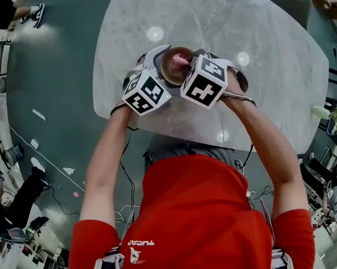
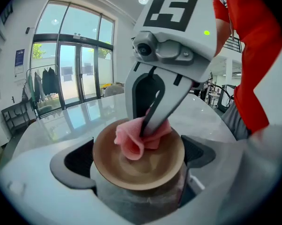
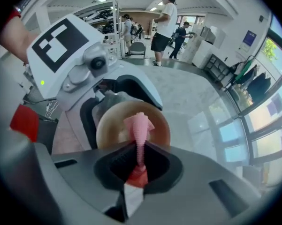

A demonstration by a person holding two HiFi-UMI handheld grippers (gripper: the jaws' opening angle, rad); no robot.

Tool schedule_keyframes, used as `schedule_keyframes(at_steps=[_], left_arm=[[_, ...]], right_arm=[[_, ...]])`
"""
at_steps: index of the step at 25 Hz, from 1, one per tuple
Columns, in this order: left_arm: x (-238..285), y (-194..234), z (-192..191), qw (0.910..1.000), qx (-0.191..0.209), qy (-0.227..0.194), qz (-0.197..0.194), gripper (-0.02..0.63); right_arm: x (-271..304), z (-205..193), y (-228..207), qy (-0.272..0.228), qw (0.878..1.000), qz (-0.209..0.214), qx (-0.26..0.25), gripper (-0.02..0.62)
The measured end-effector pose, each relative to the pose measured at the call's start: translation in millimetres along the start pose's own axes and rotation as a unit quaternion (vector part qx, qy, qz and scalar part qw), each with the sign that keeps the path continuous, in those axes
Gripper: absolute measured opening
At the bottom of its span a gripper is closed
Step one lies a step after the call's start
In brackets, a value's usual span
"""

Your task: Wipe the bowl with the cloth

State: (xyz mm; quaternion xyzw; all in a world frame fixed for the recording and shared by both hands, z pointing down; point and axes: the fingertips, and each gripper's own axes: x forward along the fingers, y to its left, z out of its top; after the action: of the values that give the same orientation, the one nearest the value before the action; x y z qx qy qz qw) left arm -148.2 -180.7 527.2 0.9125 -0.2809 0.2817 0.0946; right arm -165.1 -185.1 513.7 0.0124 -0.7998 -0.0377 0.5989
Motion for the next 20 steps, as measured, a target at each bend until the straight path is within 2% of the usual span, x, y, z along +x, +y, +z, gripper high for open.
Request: schedule_keyframes(at_steps=[4,7,9,15,17,20], left_arm=[[-1,0,2,1.0,-0.001,-0.001,0.0,0.578],[-1,0,1,1.0,-0.001,-0.002,0.0,0.578],[-1,0,1,1.0,-0.001,-0.002,0.001,0.578],[0,1,1,1.0,-0.001,-0.003,0.0,0.578],[-1,1,1,1.0,-0.001,-0.003,-0.001,0.578],[-2,1,0,1.0,0.0,-0.003,-0.002,0.578]], right_arm=[[-2,6,24,0.0,0.999,0.045,-0.024,0.021],[4,18,32,-0.014,0.998,0.06,-0.029,0.021],[10,25,28,-0.021,0.998,0.052,-0.028,0.021],[15,23,-3,-0.012,0.999,-0.013,-0.026,0.021],[12,18,-5,-0.006,1.0,-0.016,-0.024,0.021],[8,10,4,0.001,1.0,0.001,-0.024,0.021]])
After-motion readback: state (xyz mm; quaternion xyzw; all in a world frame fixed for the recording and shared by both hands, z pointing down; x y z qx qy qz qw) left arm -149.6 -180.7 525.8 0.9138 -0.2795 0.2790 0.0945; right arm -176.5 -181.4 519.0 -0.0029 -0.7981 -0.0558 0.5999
